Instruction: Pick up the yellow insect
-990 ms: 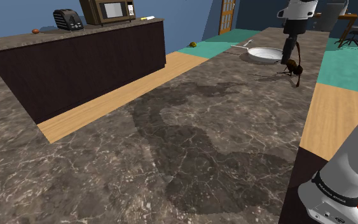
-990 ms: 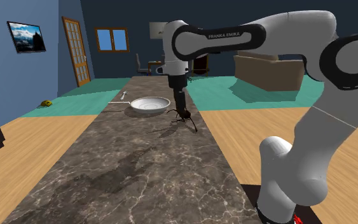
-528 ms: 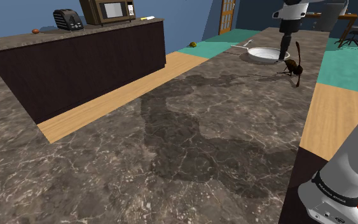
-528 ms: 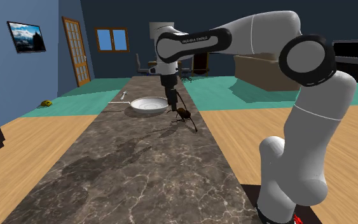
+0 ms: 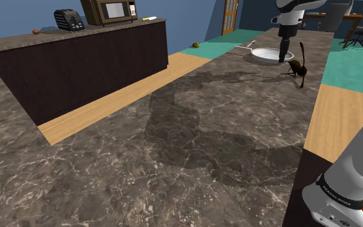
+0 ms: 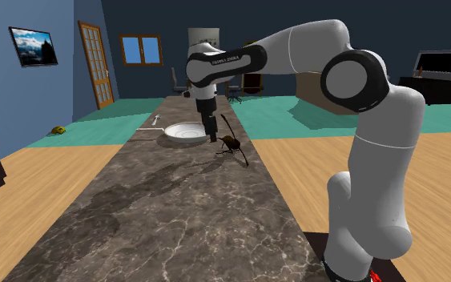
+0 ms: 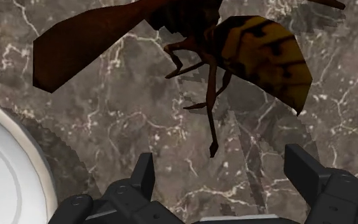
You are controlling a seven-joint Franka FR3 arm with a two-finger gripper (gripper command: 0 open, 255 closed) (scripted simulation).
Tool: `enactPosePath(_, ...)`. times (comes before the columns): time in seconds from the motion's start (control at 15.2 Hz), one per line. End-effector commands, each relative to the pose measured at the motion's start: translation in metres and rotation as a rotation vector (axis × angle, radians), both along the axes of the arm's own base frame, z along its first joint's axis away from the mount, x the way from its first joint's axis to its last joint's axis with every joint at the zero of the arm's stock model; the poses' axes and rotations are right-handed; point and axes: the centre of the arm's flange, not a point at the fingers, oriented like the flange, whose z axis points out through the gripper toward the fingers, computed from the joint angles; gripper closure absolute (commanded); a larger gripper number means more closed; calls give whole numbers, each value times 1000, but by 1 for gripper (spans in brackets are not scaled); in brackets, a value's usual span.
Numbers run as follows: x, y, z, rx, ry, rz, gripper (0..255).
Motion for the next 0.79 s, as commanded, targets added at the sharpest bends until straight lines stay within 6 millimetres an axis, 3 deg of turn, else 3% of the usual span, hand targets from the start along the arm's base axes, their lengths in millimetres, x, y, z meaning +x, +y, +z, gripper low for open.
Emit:
enactPosePath(0.0, 0, 0, -11, 0, 0, 1, 0)
enactPosePath(0.2, 0, 0, -19, 0, 0, 1, 0)
enactPosePath(0.26, 0, -1, -20, 0, 0, 1, 255)
enactPosePath(0.73, 0, 0, -21, 0, 0, 1, 255)
